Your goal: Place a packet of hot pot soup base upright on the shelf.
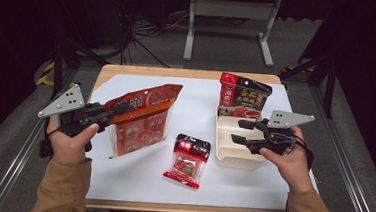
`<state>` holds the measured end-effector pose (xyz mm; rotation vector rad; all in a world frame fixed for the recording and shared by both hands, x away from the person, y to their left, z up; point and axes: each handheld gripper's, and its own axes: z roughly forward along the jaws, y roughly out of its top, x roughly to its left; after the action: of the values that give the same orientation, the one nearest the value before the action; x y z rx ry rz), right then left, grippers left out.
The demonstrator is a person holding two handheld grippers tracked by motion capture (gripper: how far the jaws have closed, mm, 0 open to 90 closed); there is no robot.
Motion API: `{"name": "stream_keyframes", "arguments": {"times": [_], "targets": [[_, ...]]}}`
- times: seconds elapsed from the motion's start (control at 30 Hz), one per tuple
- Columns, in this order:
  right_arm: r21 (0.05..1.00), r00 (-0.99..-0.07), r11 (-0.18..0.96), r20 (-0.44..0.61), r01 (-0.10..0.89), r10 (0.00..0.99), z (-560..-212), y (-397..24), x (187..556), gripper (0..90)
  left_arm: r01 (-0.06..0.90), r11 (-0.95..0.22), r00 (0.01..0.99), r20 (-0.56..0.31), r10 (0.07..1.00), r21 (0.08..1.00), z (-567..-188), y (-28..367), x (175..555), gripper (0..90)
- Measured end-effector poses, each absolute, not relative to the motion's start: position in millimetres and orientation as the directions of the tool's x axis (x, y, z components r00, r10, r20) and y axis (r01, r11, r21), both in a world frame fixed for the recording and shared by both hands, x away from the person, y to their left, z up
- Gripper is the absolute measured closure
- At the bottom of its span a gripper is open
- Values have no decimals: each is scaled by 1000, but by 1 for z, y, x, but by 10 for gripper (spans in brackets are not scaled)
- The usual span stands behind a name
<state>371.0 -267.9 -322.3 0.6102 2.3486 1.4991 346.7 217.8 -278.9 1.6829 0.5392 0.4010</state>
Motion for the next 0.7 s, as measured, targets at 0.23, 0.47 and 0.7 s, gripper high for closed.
{"name": "stream_keyframes", "arguments": {"times": [0.23, 0.47, 0.7], "targets": [[920, -881, 352, -13, 175, 473, -319, -259, 374, 408, 114, -118, 841, -32, 539, 986, -275, 213, 345, 899], [926, -892, 348, -30, 144, 450, -310, -245, 377, 367, 91, -109, 861, -23, 509, 990, -271, 205, 345, 899], [927, -906, 348, -23, 139, 424, -305, -232, 384, 344, 67, -118, 875, -1, 484, 991, -268, 194, 343, 899]]}}
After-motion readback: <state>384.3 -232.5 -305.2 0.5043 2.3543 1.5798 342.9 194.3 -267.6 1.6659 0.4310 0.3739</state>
